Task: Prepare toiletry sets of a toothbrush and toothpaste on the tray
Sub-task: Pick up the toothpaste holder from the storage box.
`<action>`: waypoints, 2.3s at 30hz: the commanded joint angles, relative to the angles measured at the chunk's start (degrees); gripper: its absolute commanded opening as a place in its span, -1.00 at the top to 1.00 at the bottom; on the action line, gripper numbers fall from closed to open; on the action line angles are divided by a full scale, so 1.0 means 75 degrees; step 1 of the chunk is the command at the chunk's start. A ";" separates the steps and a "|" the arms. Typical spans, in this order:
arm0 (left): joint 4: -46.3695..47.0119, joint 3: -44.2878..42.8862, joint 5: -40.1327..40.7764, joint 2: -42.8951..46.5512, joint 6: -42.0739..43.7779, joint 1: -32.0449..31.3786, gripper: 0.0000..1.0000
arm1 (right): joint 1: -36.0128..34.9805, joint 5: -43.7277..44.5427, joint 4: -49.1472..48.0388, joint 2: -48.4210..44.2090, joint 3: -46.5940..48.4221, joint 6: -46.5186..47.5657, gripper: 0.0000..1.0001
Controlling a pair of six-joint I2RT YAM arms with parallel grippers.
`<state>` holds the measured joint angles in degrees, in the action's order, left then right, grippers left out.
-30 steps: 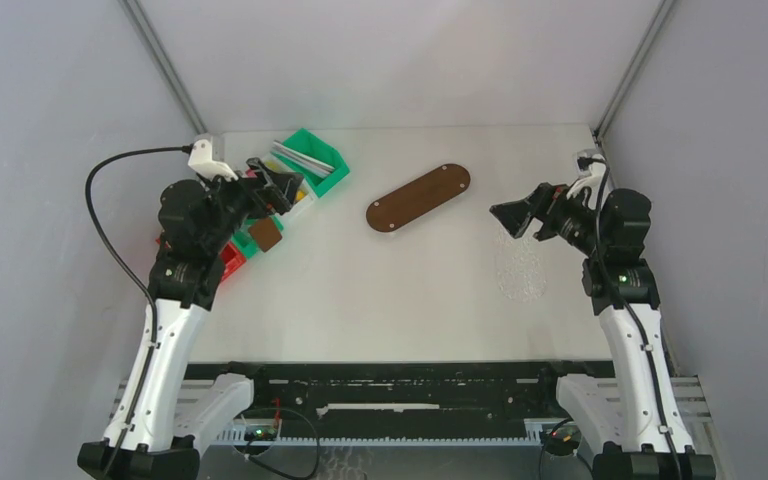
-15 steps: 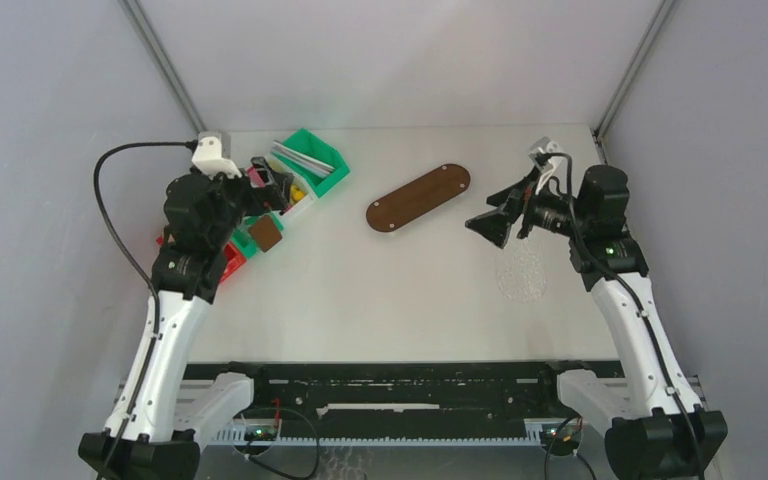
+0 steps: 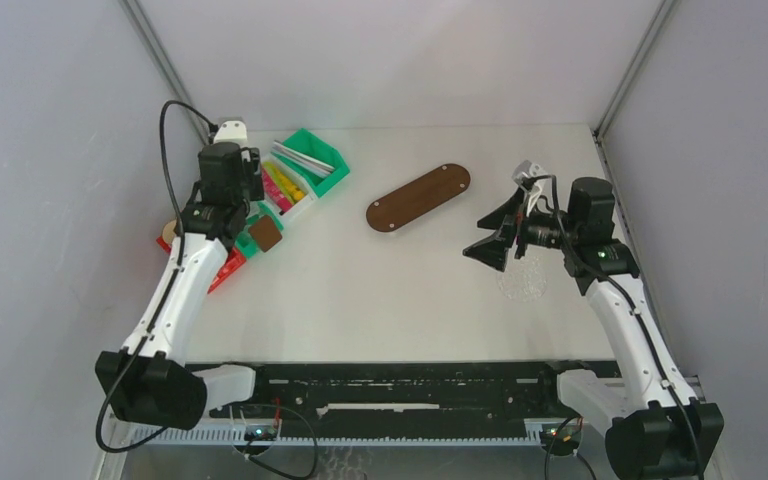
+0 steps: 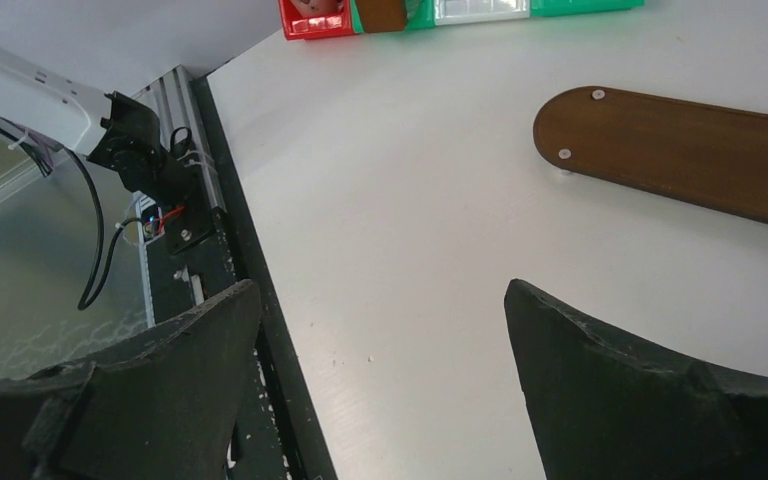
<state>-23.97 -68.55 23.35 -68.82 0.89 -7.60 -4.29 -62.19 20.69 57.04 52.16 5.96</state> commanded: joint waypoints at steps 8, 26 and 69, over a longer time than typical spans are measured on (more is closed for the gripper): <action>0.0849 0.0363 -0.0540 -0.0754 0.2441 0.0685 0.10 | -0.0384 -0.0119 -0.0087 0.0000 0.0068 0.0373 -1.00; 0.2017 0.0656 0.0567 -0.2506 0.4530 0.0732 0.00 | -0.0626 0.0023 -0.0001 0.0093 0.0073 0.0553 -1.00; 0.4889 0.1548 0.2370 -0.0817 0.6113 -0.0852 1.00 | -0.0731 -0.0173 0.0101 0.0157 0.0072 0.0728 -1.00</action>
<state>11.44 -55.07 39.05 -79.72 45.60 -9.78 -9.47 -62.06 22.15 59.09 52.16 10.17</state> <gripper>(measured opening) 0.039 1.000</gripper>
